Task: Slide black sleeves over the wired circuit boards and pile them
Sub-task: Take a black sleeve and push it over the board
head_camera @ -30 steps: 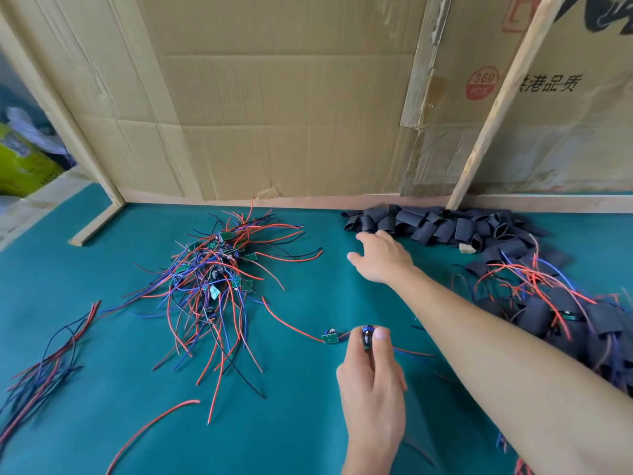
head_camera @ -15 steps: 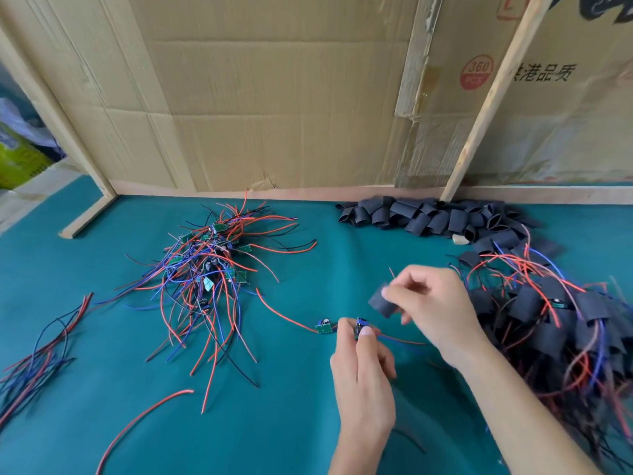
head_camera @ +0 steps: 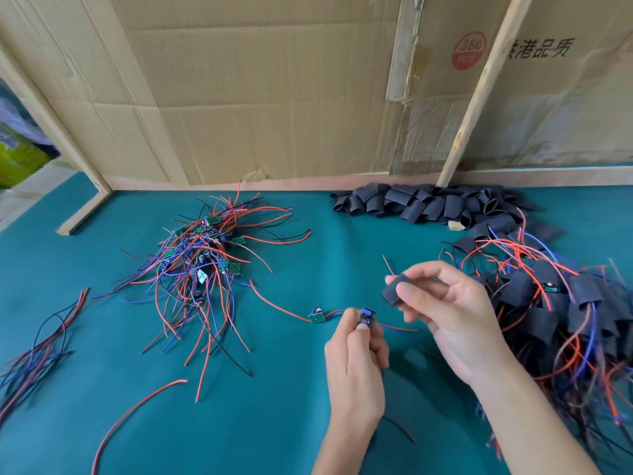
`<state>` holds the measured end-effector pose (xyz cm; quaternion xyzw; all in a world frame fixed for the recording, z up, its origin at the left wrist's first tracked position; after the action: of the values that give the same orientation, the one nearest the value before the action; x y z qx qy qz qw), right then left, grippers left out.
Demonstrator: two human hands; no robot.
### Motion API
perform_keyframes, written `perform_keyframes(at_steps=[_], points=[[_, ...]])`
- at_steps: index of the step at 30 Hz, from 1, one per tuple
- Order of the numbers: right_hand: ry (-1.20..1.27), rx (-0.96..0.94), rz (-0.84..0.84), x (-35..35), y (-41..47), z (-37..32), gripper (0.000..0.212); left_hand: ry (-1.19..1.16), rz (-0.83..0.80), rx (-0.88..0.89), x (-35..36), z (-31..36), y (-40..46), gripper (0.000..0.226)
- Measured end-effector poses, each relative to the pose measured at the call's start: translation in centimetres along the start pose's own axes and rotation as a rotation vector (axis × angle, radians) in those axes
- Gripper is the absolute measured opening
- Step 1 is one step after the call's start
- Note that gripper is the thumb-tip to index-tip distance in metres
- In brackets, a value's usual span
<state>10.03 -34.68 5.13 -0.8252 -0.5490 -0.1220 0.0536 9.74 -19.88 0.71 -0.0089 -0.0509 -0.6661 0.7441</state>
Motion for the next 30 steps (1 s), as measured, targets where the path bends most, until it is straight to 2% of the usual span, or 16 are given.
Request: perform_keyframes(at_steps=[3, 8, 11, 18, 23, 28, 30], points=[[-0.038, 0.010, -0.003, 0.3, -0.1, 0.4, 0.041, -0.008, -0.018, -0.008, 0.2, 0.0, 0.0, 0.023], [-0.147, 0.020, -0.053, 0.7, -0.2, 0.6, 0.021, -0.070, -0.043, -0.048, 0.3, 0.0, 0.0, 0.027], [-0.105, 0.034, -0.060, 0.4, -0.2, 0.6, 0.015, -0.033, -0.054, -0.006, 0.2, 0.3, -0.1, 0.031], [0.012, 0.100, -0.141, 1.0, -0.5, 1.2, 0.020, -0.047, -0.065, 0.024, 0.2, 0.6, -0.2, 0.040], [0.028, 0.121, -0.180, 1.2, -0.7, 1.4, 0.017, 0.046, -0.031, 0.024, 0.0, -0.1, 0.0, 0.035], [-0.044, 0.148, -0.179, 1.2, -0.8, 1.6, 0.026, 0.076, -0.019, 0.036, 0.0, -0.2, 0.1, 0.029], [-0.075, 0.150, -0.165, 1.2, -0.8, 1.5, 0.021, 0.085, -0.013, 0.040, 0.0, -0.2, 0.2, 0.026]])
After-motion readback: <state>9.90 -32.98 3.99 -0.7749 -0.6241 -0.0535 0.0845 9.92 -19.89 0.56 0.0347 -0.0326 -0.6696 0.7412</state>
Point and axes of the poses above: each hand's wrist, its own y-axis towards the middle knuckle, its own x-axis out of the palm, z = x × y, the point moved 7 cm from there along y, towards the middle knuckle, and after that the axes turned 10 degrees about z, right-handed, at the moved point
